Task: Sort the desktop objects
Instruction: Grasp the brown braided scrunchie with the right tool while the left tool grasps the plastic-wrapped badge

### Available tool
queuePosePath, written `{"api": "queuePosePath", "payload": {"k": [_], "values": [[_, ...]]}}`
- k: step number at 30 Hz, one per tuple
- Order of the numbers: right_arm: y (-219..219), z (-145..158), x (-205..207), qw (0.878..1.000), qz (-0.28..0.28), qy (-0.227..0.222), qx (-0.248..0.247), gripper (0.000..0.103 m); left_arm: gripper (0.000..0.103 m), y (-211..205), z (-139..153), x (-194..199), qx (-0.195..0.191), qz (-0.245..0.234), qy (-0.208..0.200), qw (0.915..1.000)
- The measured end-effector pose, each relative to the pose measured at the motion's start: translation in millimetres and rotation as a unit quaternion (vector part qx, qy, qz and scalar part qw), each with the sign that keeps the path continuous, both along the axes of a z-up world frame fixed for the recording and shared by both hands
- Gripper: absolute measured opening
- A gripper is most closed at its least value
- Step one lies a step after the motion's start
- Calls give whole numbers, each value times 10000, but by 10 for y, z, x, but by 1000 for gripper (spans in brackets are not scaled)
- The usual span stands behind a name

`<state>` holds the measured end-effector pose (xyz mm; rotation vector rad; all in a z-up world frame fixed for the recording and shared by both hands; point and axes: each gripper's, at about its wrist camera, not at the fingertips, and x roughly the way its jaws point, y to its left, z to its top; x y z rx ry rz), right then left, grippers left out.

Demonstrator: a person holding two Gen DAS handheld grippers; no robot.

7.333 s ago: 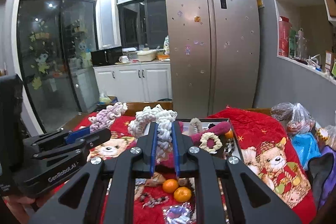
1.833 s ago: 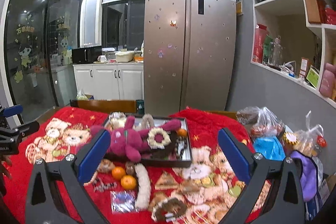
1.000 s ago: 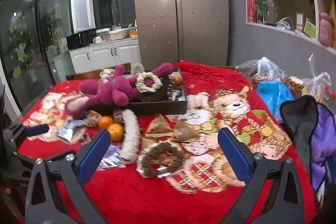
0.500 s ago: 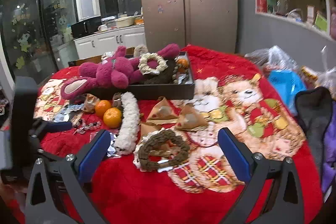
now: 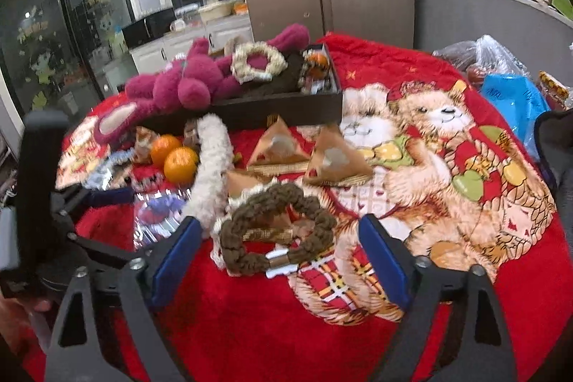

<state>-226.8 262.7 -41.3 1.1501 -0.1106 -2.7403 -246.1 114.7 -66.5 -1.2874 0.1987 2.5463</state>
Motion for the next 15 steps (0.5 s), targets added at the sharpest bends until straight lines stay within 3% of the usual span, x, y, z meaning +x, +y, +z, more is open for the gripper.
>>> {"api": "queuePosePath", "payload": {"k": [3, 5, 9, 11, 13, 14, 15], "values": [[-13, -42, -23, 10000, 17, -96, 0, 77, 103, 3, -3, -1, -4, -9, -2, 10000], [-3, -67, -27, 9999, -29, -151, -4, 66, 103, 12, -6, -2, -7, -25, 0, 10000], [-7, -101, -47, 9996, -102, -235, 71, 28, 103, 14, -4, 9, 6, -25, 6, 10000], [-20, -83, -29, 9997, -91, -173, 110, 17, 101, 13, 1, 18, 39, -32, 19, 10000], [-23, -76, -12, 9997, -109, -154, 139, 12, 83, 13, 20, 53, 153, -119, 48, 9998], [-21, -71, -5, 9997, -130, -147, 148, 12, 80, 15, 27, 77, 195, -151, 64, 9997], [-17, -64, 7, 9997, -147, -130, 136, 11, 66, 27, 41, 107, 220, -194, 107, 9995]]}}
